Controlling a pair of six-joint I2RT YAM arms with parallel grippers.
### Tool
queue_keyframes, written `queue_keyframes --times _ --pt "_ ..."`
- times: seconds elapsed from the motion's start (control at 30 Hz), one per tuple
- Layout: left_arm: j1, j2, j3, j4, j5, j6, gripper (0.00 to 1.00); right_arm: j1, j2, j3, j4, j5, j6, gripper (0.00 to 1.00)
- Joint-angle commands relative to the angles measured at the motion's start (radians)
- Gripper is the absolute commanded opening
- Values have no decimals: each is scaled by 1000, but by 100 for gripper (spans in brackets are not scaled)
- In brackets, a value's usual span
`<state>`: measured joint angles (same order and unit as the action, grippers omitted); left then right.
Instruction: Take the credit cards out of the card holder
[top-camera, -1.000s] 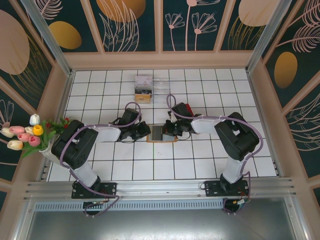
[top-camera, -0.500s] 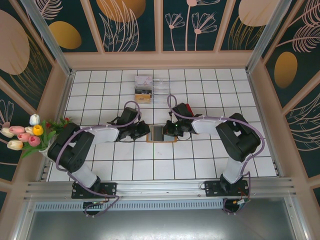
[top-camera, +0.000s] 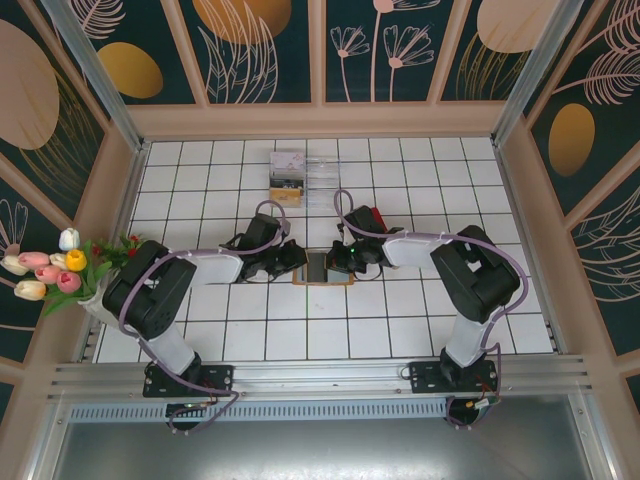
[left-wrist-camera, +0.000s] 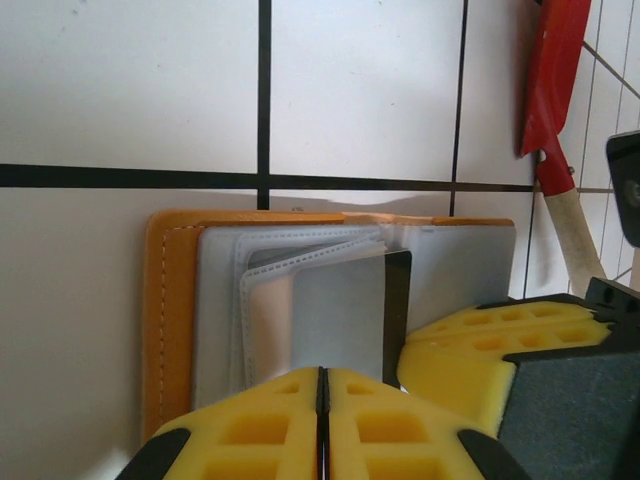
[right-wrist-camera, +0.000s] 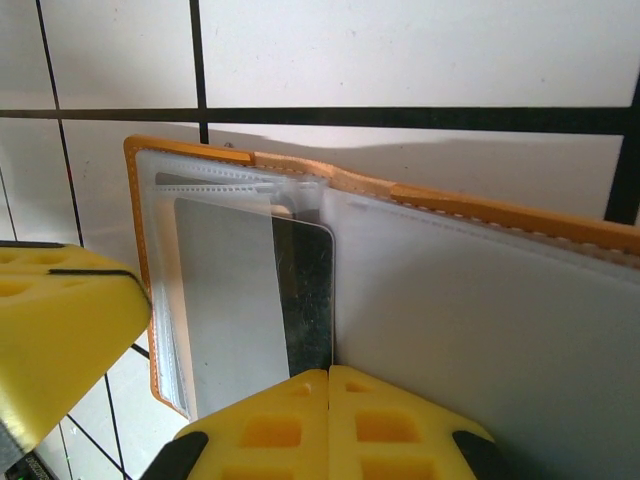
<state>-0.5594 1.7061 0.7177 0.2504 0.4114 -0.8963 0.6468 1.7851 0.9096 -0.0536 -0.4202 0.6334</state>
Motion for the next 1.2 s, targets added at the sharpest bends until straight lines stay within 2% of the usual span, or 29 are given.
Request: queue_keyframes --times 0.0,0.6,0.8,1.03,1.17 --pt "-7 46 -13 60 10 -8 11 -7 32 15 -27 19 2 6" --pt "-6 46 -99 24 -64 -8 9 -35 62 -21 67 -71 22 16" --pt "-6 44 -106 23 -72 -8 9 -48 76 -52 149 -146 19 19" --pt "-7 35 -124 23 -80 -10 9 -69 81 -64 213 -200 26 15" --pt "-6 27 -132 26 -83 -9 10 -78 77 -74 226 -208 23 6"
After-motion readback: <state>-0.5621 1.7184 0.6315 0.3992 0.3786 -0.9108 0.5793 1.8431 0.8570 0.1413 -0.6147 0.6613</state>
